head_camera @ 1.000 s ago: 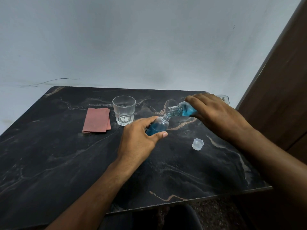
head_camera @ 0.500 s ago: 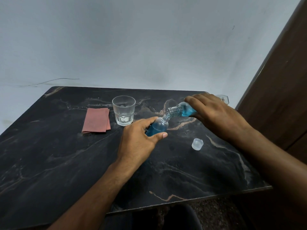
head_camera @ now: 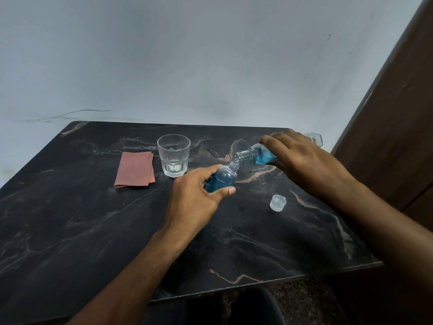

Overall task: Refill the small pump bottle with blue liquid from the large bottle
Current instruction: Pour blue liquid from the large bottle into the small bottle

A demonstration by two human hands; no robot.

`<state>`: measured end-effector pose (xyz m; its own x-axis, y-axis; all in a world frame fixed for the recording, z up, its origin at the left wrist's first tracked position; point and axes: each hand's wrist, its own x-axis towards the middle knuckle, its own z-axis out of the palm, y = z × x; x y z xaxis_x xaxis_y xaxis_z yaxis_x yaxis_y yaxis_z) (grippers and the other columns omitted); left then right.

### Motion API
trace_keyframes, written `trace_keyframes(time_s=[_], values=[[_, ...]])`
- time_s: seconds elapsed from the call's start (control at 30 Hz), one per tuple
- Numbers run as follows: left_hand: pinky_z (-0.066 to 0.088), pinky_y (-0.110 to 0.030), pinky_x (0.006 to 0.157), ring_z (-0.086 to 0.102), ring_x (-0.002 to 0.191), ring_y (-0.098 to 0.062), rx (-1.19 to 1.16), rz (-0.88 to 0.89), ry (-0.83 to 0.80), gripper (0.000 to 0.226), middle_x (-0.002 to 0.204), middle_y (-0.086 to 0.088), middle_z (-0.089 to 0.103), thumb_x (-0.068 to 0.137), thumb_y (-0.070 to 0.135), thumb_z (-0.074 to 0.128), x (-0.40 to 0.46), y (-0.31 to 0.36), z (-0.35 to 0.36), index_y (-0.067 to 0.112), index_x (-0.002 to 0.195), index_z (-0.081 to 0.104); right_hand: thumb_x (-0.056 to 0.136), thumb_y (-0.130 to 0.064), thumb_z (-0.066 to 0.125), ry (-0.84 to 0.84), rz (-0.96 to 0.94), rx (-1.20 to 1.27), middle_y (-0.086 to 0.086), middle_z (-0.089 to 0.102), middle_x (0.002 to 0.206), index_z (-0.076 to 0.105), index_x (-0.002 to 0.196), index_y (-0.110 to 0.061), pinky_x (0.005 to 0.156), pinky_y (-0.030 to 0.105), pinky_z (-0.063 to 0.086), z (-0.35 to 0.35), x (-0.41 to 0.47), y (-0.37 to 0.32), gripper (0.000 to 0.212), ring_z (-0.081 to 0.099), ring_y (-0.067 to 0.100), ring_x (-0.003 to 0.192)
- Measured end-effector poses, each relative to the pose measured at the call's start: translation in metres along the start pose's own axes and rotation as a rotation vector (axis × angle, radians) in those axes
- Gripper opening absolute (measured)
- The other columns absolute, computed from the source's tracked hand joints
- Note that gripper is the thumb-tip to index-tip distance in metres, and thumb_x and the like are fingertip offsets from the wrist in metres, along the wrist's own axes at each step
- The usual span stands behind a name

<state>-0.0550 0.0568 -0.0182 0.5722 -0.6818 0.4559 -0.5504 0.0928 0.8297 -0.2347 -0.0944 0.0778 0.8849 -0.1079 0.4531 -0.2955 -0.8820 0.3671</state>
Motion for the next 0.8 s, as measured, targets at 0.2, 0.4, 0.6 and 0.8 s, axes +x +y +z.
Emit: trace_keyframes(time_s=[0.2,0.4,0.6,0.8], values=[[0.060,-0.022,0.089,0.069,0.098,0.004,0.002,-0.006,-0.003,0.056,0.110,0.016,0.076,0.071,0.036,0.092,0.0004,0.0003,0.0005,0.031,0.124,0.075,0.087,0.003,0.073,-0.007,0.003,0.001,0.014,0.063,0.120,0.054,0.133,-0.004,0.087,0.043,0.050,0.0010,-0.0009,0.0003,0.049,0.060,0.033,0.104],[0.061,-0.027,0.088,0.070,0.098,0.002,0.000,-0.006,-0.003,0.055,0.109,0.016,0.076,0.071,0.036,0.092,0.0012,0.0021,0.0005,0.032,0.123,0.075,0.089,0.000,0.072,-0.018,0.009,-0.003,0.014,0.063,0.122,0.053,0.134,-0.005,0.089,0.044,0.050,0.0003,-0.0003,0.0018,0.049,0.060,0.034,0.106],[0.061,-0.027,0.088,0.070,0.098,0.002,-0.015,-0.007,-0.012,0.053,0.109,0.017,0.076,0.072,0.034,0.091,0.0005,0.0048,0.0009,0.033,0.123,0.075,0.091,-0.002,0.072,-0.008,0.023,0.017,0.016,0.064,0.120,0.055,0.133,-0.001,0.089,0.045,0.050,-0.0014,-0.0013,0.0003,0.045,0.061,0.035,0.107],[0.060,-0.024,0.089,0.070,0.098,0.002,-0.039,-0.012,-0.005,0.053,0.109,0.016,0.076,0.072,0.034,0.092,-0.0002,0.0050,0.0028,0.033,0.122,0.075,0.089,-0.009,0.075,0.022,0.068,0.077,0.017,0.066,0.116,0.058,0.128,0.000,0.083,0.046,0.051,-0.0010,-0.0037,-0.0055,0.043,0.061,0.036,0.102]])
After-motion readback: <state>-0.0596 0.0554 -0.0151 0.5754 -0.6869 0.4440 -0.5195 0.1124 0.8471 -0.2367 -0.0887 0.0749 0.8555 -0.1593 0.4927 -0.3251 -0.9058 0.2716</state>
